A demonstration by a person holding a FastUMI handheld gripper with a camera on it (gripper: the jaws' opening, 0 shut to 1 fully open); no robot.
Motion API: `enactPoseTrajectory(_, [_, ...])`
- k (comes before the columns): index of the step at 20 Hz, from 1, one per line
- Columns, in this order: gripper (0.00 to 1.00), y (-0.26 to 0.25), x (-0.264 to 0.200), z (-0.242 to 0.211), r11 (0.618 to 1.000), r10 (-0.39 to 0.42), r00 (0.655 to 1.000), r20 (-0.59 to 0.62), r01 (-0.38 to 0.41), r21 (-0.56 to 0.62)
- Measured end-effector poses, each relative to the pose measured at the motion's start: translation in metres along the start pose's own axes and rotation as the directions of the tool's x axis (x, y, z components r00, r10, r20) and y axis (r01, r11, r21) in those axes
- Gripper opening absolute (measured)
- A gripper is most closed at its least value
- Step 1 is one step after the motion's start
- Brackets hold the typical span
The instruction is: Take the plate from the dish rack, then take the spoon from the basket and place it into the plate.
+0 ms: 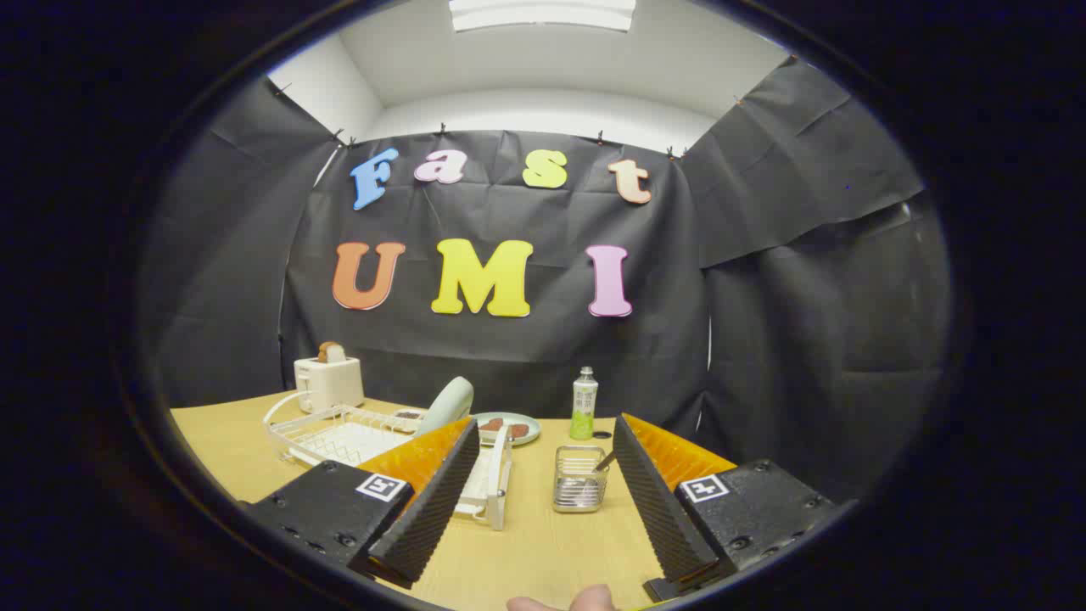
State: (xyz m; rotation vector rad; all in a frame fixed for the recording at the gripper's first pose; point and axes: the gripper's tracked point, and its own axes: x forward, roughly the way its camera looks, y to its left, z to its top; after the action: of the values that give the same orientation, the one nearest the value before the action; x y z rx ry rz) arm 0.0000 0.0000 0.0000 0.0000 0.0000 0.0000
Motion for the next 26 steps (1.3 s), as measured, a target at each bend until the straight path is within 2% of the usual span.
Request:
enactPoseTrajectory(12, [1.00,0.003,0.006,-0.011,1.000,-0.003,1.000,-0.028,0.003,-0.008])
enactPoseTrajectory(21, [1.00,0.013,0.011,0.015,1.000,0.006,1.000,0.017,-0.006,-0.012])
enactPoseTrajectory(26, [1.00,0.031,0.031,0.041,0.999,0.045,0.999,-0.025,-0.045,0.004])
